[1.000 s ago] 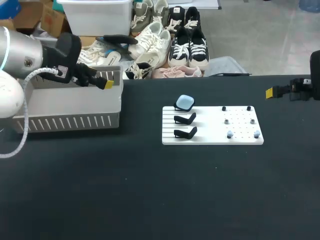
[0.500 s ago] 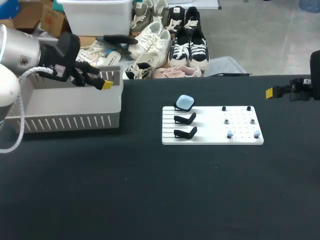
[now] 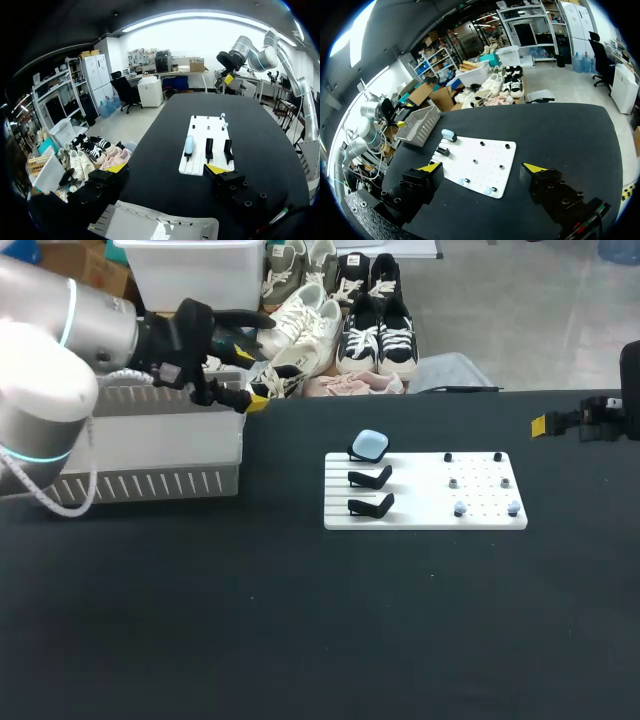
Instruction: Pick up each earbud case from the left stands, insert the matching earbuds, close the lid, and place the case in the box.
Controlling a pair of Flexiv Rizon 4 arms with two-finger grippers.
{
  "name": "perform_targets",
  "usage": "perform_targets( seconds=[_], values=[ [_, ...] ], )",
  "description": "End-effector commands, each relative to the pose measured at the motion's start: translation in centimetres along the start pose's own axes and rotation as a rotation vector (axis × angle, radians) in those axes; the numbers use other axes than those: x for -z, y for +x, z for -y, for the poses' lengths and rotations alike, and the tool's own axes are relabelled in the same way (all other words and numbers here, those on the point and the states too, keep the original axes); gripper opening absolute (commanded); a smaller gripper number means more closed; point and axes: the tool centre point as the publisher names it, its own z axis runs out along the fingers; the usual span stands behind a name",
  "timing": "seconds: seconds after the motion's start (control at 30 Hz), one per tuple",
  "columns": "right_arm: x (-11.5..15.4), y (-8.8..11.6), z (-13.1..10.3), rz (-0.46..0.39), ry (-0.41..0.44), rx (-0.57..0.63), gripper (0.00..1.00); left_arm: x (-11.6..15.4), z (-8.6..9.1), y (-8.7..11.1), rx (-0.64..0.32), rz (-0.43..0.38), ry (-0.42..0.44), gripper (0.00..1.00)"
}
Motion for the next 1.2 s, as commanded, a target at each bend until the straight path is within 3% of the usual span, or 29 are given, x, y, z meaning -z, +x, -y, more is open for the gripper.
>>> perform_targets(
  seconds=[0.03, 0.23, 0.43, 0.8, 1.2],
  values=[
    [0.0, 0.0, 0.0, -0.001, 0.0, 0.001, 1.0, -6.1, -3.7, -0.1, -0.043, 0.007, 0.15, 1.0],
    [0.0, 0.0, 0.0, -0.001, 0.0, 0.001, 1.0, -9.3, -3.3, -0.7, -0.046, 0.023, 0.239, 1.0],
    [0.0, 0.0, 0.0, -0.001, 0.0, 0.001, 1.0, -10.5, -2.0, -1.5, -0.028, 0.047, 0.266, 1.0],
    [0.0, 0.0, 0.0, -0.001, 0.0, 0.001, 1.0, -12.0, 2.2, -1.8, 0.02, 0.073, 0.274, 1.0],
    [0.0, 0.0, 0.0, -0.001, 0.0, 0.001, 1.0, -13.4, 4.6, -1.3, 0.036, 0.005, 0.232, 1.0]
  ],
)
